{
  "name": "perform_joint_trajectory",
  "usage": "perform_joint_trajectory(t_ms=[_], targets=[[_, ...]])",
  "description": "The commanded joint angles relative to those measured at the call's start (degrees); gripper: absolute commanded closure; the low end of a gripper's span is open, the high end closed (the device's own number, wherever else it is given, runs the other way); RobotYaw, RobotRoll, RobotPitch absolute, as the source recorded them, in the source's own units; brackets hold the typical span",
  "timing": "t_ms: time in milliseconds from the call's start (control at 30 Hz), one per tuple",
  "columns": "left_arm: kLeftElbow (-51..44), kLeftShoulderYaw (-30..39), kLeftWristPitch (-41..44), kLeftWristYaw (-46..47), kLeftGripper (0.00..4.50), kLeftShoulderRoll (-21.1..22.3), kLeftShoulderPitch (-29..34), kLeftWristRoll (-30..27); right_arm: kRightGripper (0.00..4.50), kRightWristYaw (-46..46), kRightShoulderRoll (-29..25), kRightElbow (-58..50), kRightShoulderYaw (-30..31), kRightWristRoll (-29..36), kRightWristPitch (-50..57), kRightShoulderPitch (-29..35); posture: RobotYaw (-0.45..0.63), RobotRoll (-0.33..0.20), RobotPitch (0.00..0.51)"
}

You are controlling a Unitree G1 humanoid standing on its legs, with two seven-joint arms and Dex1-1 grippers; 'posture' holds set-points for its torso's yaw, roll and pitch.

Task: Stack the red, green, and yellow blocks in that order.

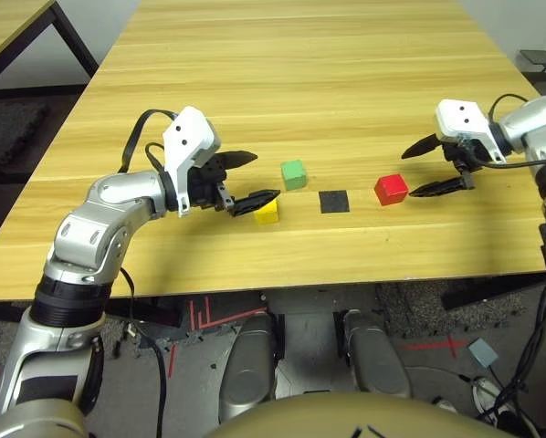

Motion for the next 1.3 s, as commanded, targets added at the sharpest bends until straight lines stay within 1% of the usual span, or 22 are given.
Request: perform_joint_trajectory(t_ms=[33, 200, 300, 467, 500, 633, 733, 900, 1033, 1300], targets=[[-1.3, -1.0, 0.8, 0.4, 0.01, 0.2, -0.2, 0.9, 0.0, 0.4, 1.4, 1.3, 0.5, -2.7, -1.5, -1.0, 0.38, -0.127, 0.097], [-2.3, -1.7, 1.5, 1.2, 0.01, -0.5, -0.4, 1.0, 0.0, -0.9, 3.7, 1.9, -0.5, -4.6, -1.9, -1.5, 0.39, -0.13, 0.103], [-3.3, -1.8, 2.4, 2.1, 0.0, -1.0, -0.4, 0.8, 0.64, -2.5, 4.5, 2.0, -0.1, -6.3, -2.4, -1.6, 0.41, -0.134, 0.114], [-4.6, -1.5, 3.5, 3.5, 0.0, -1.6, 0.0, 0.6, 2.2, -3.1, 5.3, 2.0, -0.6, -7.2, -2.4, -1.8, 0.42, -0.139, 0.124], [-4.7, -1.5, 3.7, 3.8, 0.0, -1.6, 0.0, 0.6, 2.45, -3.0, 5.5, 1.8, -0.8, -7.1, -2.1, -2.1, 0.43, -0.142, 0.128], [-5.2, -1.5, 4.3, 4.5, 0.0, -1.9, -0.1, 0.5, 2.45, -1.8, 7.2, 0.5, -1.8, -6.0, 0.9, -4.0, 0.42, -0.15, 0.132], [-5.0, -1.8, 4.8, 5.0, 0.0, -2.5, -1.2, 0.6, 2.45, 0.2, 9.9, -2.4, -2.2, -4.3, 6.4, -5.4, 0.42, -0.156, 0.133], [-3.3, -2.7, 4.5, 5.5, 0.0, -3.8, -3.4, 1.3, 2.45, 0.4, 11.7, -10.9, 1.8, -2.2, 14.6, -3.7, 0.42, -0.167, 0.13], [-1.8, -3.3, 3.7, 5.5, 0.0, -4.5, -4.2, 2.3, 2.45, 0.3, 12.6, -15.3, 3.1, -3.3, 16.0, -1.4, 0.43, -0.173, 0.131], [-1.6, -2.9, 3.8, 6.4, 0.0, -5.4, -4.0, 3.4, 2.45, -2.0, 15.0, -16.6, 2.9, -4.6, 17.9, -0.6, 0.46, -0.182, 0.137]])
